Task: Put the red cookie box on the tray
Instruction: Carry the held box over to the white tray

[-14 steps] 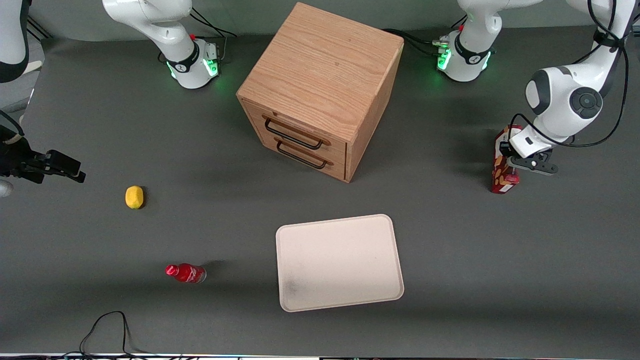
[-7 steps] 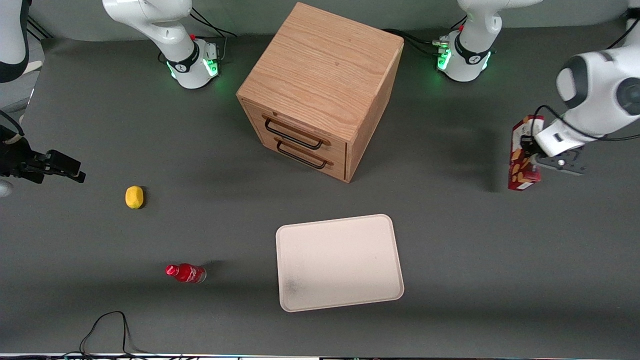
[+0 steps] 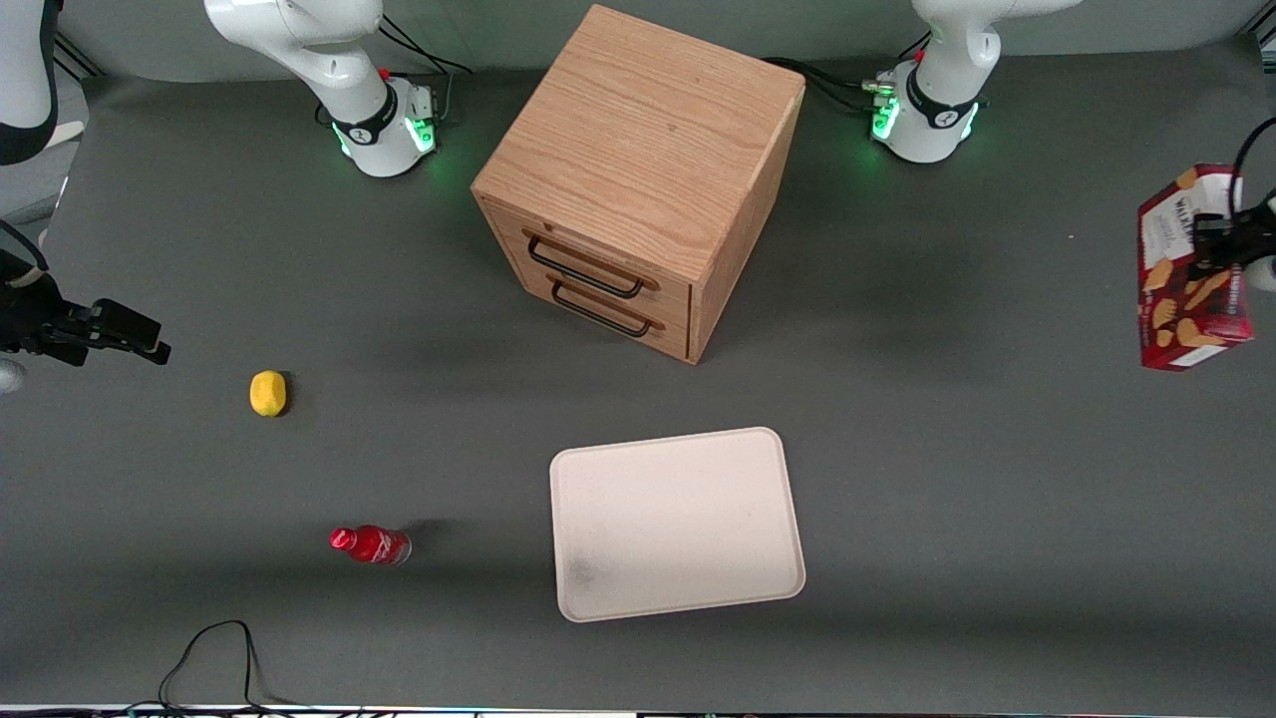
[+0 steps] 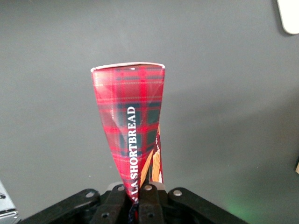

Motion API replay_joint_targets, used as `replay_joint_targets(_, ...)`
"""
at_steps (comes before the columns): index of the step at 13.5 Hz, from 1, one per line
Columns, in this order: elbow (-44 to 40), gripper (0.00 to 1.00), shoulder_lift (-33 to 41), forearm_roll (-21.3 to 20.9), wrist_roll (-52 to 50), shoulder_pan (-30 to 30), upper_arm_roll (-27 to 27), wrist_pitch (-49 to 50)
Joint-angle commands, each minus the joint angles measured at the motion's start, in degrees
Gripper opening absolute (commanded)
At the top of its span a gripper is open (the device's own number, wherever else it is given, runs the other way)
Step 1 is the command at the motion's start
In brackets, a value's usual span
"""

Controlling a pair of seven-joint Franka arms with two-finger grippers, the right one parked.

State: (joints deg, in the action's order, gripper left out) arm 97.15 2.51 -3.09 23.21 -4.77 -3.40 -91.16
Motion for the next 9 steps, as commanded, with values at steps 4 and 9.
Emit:
replay_joint_targets(4, -30.50, 0.00, -16.38, 2.30, -4.73, 1.24, 0.66, 14.70)
replay_joint_targets(9, -38.42, 0.00, -25.60, 2.21, -22.55, 4.05, 9.09, 11.46)
